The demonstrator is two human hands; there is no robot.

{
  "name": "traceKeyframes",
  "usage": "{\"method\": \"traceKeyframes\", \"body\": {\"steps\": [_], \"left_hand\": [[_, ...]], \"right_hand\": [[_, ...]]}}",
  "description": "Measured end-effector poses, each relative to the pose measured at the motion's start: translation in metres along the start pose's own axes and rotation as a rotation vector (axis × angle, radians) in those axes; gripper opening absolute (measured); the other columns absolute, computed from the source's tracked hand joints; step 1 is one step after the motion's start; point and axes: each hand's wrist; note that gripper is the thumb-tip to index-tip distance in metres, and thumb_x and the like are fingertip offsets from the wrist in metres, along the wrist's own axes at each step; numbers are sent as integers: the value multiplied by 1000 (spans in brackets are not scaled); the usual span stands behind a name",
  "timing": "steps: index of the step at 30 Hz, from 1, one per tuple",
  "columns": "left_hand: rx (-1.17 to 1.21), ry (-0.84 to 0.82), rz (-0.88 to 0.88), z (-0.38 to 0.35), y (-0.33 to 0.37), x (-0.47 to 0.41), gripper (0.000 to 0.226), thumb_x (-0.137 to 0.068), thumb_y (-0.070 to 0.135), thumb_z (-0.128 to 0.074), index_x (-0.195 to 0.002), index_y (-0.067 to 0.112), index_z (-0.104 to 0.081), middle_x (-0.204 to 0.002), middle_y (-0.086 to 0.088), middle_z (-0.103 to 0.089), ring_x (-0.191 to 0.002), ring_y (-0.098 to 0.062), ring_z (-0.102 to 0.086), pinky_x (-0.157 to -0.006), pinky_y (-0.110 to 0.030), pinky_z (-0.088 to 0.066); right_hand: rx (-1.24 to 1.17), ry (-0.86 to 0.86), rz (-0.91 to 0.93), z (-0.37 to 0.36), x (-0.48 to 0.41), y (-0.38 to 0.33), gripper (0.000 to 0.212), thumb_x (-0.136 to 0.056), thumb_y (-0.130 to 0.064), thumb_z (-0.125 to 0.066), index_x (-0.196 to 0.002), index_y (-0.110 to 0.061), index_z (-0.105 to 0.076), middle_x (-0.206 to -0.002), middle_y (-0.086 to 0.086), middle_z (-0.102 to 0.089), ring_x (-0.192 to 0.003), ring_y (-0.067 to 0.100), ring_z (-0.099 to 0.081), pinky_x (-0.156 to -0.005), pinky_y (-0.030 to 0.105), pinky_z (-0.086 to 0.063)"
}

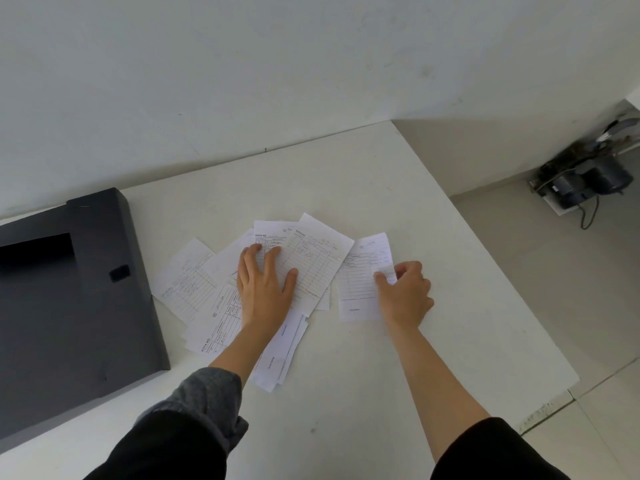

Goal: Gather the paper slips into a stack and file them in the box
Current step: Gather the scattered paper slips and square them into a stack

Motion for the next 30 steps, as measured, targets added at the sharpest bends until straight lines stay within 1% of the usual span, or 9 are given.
{"method": "traceKeyframes", "body": {"steps": [2,5,10,13,16,18,22,26,30], "left_hand": [[10,-10,5,0,-1,0,53,-87,40,-54,-133,15,-42,-145,-13,-27,-139,-30,-20,-115,-49,-19],[84,-17,17,2,1,0,52,-88,37,-54,-134,14,-41,-144,-12,-29,-138,-29,-21,-116,-50,-19],[289,-14,-10,24,2,4,50,-93,27,-49,-138,13,-34,-146,-9,-31,-136,-24,-27,-113,-48,-29],[128,57,-30,44,-14,9,53,-94,33,-45,-141,15,-29,-153,-7,-26,-144,-24,-16,-119,-47,-16],[-133,67,86,58,-45,18,63,-93,47,-37,-145,17,-18,-158,-6,-14,-147,-26,-2,-118,-44,2],[-229,-31,143,61,-63,26,73,-90,56,-32,-147,18,-8,-159,-7,-2,-146,-28,6,-118,-46,4],[-244,-178,106,56,-73,29,82,-87,62,-30,-147,20,8,-158,-5,16,-145,-27,17,-116,-45,10],[-242,-215,39,51,-70,21,88,-84,68,-27,-146,22,15,-158,-1,19,-144,-23,21,-114,-40,14],[-300,-254,-96,50,-73,10,97,-68,81,-6,-146,26,12,-158,3,16,-144,-20,19,-114,-38,13]], "right_hand": [[-121,-57,19,-3,5,-8,20,-86,-18,-56,-104,-12,-48,-98,7,-63,-92,29,-59,-75,39,-48],[-187,-114,67,-10,18,-24,19,-93,-14,-44,-110,-8,-50,-88,4,-58,-82,27,-57,-67,33,-43],[-216,-191,87,-23,30,-39,30,-96,-30,-42,-114,-7,-50,-94,4,-60,-94,29,-60,-70,30,-39],[-223,-188,99,-31,30,-46,41,-90,-39,-53,-118,-10,-47,-111,8,-64,-102,29,-59,-73,34,-47],[-93,-147,149,-41,29,-53,54,-85,-46,-58,-121,-7,-46,-123,11,-56,-117,29,-48,-85,42,-45],[29,-127,180,-46,29,-58,63,-83,-53,-56,-123,-5,-45,-127,12,-50,-121,30,-41,-89,43,-42],[197,-125,252,-55,31,-67,76,-77,-63,-56,-123,-3,-42,-126,13,-43,-119,31,-37,-87,42,-40],[245,-99,259,-66,34,-77,84,-68,-71,-58,-120,-7,-40,-126,11,-41,-115,30,-37,-87,41,-37],[259,-88,245,-73,28,-84,97,-62,-78,-56,-125,-7,-36,-131,9,-37,-119,29,-34,-91,43,-34]]}}
Point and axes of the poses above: each hand's wrist, its own x-axis away from the middle knuckle, its own z-axis out of the back of the hand, y = z × x
